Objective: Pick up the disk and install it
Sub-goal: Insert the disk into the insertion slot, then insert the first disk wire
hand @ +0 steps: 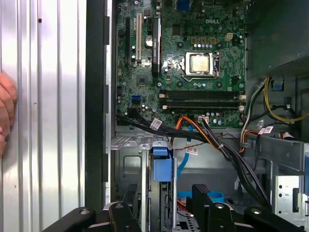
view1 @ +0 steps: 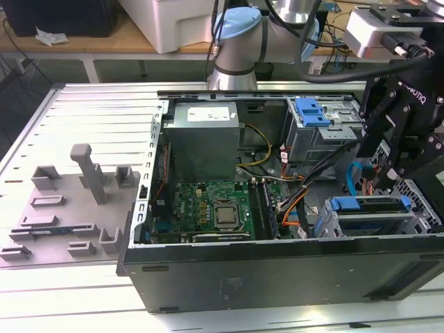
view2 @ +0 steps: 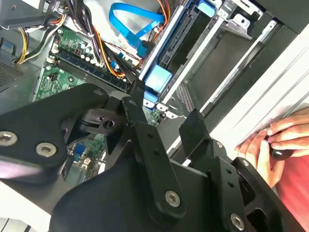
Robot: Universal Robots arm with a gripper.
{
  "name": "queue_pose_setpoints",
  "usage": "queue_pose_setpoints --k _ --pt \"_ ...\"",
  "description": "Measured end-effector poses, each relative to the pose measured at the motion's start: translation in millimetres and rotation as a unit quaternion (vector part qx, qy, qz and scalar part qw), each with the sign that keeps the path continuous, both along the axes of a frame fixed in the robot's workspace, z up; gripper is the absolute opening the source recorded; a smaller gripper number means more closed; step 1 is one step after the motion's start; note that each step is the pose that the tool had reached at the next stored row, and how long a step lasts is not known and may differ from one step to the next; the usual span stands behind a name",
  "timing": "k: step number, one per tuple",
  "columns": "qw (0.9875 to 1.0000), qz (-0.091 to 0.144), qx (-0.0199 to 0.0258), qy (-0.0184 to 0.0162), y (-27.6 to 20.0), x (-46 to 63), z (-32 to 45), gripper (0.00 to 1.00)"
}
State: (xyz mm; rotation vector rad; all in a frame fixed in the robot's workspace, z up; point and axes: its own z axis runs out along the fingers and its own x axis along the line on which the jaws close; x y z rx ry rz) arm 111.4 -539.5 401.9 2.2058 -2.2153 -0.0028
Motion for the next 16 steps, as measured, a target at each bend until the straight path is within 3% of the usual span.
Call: queue_pose_setpoints --k 16 --pt "1.0000 0.000 -0.0001 0.0000 0.7 -0.4 0.0 0.56"
